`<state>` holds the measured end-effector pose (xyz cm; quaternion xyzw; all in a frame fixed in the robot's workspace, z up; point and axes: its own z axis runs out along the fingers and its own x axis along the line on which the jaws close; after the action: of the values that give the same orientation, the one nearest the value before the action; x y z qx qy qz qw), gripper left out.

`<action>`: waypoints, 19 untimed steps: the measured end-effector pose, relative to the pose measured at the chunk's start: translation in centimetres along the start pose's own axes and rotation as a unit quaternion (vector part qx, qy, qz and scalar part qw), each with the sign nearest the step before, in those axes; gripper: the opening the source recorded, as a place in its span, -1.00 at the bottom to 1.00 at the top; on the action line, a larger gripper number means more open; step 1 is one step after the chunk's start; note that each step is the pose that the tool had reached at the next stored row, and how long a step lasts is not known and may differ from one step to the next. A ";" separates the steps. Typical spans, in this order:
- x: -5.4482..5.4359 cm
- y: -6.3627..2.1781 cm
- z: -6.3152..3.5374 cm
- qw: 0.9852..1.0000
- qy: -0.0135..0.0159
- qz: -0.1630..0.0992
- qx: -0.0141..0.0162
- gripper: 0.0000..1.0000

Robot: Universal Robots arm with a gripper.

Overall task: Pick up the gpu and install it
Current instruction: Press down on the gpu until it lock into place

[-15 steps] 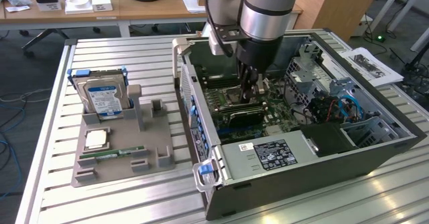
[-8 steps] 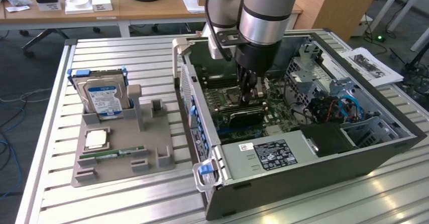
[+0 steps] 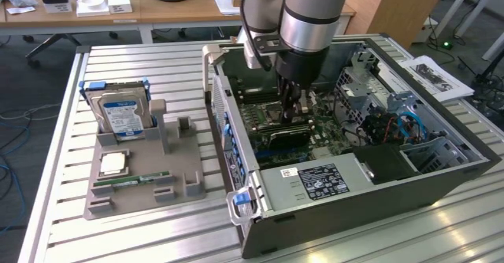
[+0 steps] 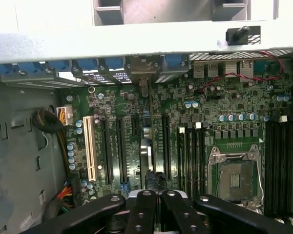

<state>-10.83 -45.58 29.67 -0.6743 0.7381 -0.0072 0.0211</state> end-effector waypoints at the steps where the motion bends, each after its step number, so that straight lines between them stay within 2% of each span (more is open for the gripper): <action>1: 0.0 0.01 0.02 1.000 0.000 0.000 0.000 -0.79; 5: -0.2 0.05 0.28 1.000 -0.001 0.000 0.000 -0.79; 15: -0.2 0.16 1.67 1.000 -0.001 0.000 0.000 -0.79; 19: -0.2 0.16 1.73 1.000 -0.001 0.000 0.000 -0.79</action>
<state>-10.90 -45.32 27.94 -0.6743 0.7381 -0.0066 0.0216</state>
